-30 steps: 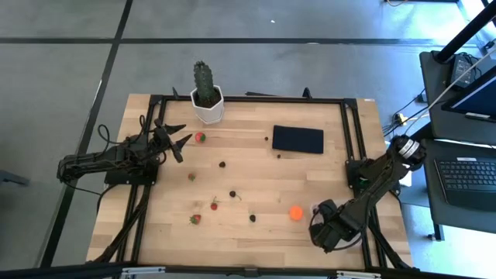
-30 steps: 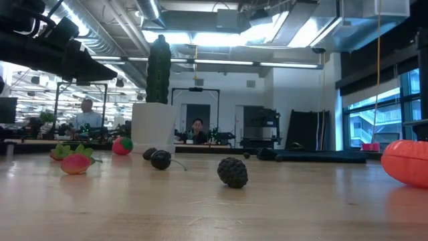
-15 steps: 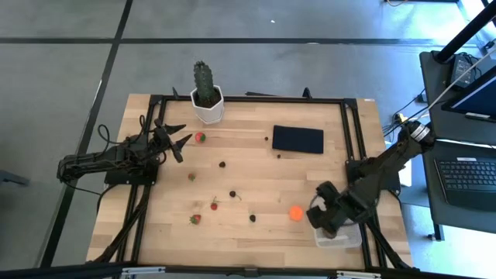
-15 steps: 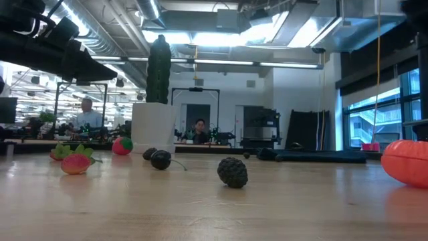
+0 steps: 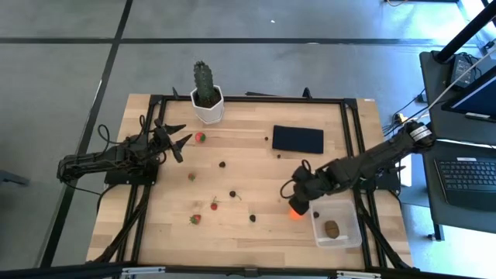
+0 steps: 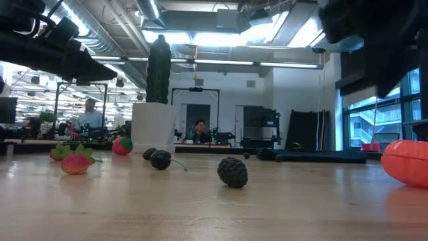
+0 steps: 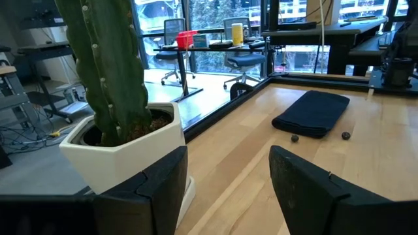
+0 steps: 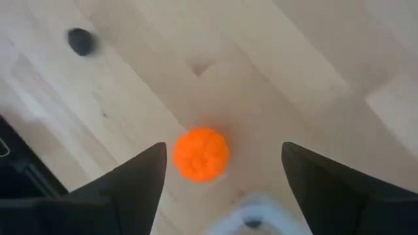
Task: Pick and placing Produce into tupperware
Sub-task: Put the tangerine into the transparent bin
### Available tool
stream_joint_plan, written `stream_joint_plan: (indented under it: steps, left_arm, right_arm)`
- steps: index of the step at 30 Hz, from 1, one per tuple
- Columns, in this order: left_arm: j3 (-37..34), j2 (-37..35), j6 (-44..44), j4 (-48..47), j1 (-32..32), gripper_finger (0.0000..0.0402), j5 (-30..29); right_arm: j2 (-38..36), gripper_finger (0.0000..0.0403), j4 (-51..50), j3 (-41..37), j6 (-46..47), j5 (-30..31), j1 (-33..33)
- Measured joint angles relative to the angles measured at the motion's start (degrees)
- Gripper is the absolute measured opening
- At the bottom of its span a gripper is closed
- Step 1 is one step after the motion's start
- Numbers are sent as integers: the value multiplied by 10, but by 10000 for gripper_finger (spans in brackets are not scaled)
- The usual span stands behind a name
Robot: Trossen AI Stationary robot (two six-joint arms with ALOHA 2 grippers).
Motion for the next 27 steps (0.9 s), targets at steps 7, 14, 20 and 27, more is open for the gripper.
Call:
stream_joint_plan:
  steps: [7,14,20,27]
  left_arm:
    - [0,0,0,0,0,208,0]
    - [0,0,0,0,0,208,0]
    - [0,0,0,0,0,208,0]
    - [0,0,0,0,0,208,0]
  right_arm:
    - [43,304,19,0,-55,-15,-20]
    - [91,304,56,0,-78,-37,-19]
    - [123,303,57,10,-78,-57,-10]
    - [178,303,-29,89,-98,-57,1]
